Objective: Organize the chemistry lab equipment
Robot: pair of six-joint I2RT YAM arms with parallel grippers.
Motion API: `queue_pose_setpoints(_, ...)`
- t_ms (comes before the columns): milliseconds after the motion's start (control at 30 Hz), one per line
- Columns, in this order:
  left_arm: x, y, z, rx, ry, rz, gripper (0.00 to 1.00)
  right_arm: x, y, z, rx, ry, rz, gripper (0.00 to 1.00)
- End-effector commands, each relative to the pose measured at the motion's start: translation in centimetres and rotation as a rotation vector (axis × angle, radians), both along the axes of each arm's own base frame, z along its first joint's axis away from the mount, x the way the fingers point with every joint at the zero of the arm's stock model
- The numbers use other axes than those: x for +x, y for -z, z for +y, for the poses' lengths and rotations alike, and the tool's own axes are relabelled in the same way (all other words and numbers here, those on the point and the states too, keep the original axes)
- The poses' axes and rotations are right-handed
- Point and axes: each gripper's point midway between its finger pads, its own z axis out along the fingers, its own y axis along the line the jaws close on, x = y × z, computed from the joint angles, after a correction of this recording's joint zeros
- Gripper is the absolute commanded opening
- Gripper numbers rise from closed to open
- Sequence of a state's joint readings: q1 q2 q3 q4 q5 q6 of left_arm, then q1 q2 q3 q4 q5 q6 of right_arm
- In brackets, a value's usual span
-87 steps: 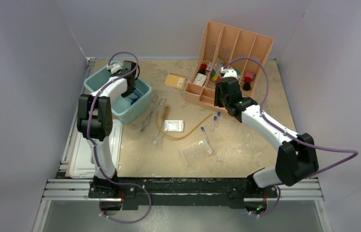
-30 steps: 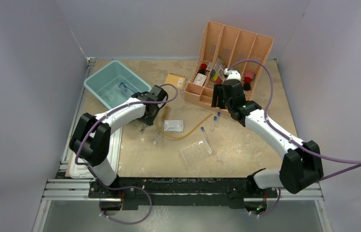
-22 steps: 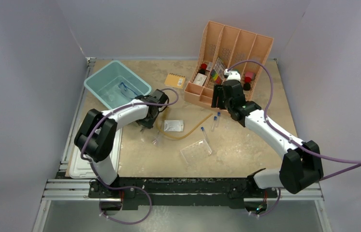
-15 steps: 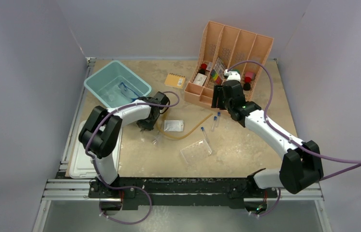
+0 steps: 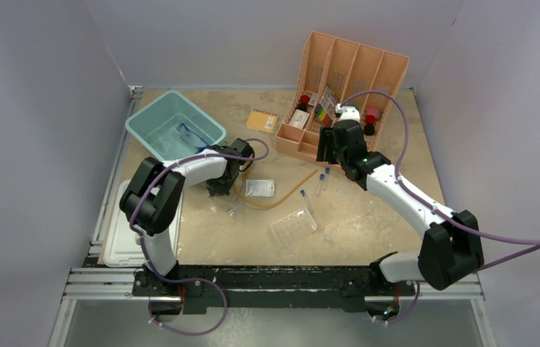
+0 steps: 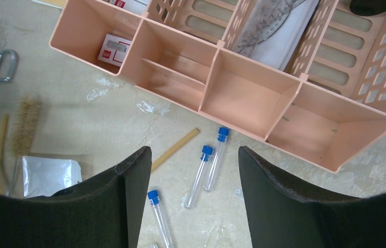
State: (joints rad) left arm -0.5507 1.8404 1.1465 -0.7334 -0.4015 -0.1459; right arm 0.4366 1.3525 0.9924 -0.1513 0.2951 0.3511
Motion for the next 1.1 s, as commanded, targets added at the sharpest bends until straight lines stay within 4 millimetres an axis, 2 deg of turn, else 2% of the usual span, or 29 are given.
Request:
queue_pose_setpoints(0,-0.7,0.5,-0.9,-0.051,-0.013,0.046,0.00,0.4,-2.4,-0.1,0.035,0.020,-0.077,0.64)
queue_pose_setpoints(300,2.7,-2.8,-4.9,-0.206,0.053,-0.053,0.00,0.3,-2.4,0.0,0.047,0.020,-0.075,0.64)
queue_pose_setpoints(533,5.9,-6.0,-9.2,-0.379,0.083,-0.154,0.00,0.3,-2.5,0.4,0.062,0.005,-0.073,0.64)
queue_pose_setpoints(733,6.6,-7.5,-13.6,-0.601,0.072,-0.191,0.00,0.5,-2.8,3.0,0.138,-0.107,-0.060,0.64)
queue_pose_setpoints(900,5.8,-8.2,-17.0,-0.798,0.052,-0.199,0.00,1.1,-2.3,5.7,0.223,-0.188,0.012,0.65)
queue_pose_setpoints(1000,5.5,-8.6,-17.6,-0.863,0.032,-0.225,0.00,1.5,-1.6,7.1,0.277,-0.211,0.067,0.64)
queue_pose_setpoints(1067,5.5,-8.8,-17.1,-0.857,0.006,-0.249,0.00,1.7,-1.0,8.2,0.319,-0.234,0.104,0.64)
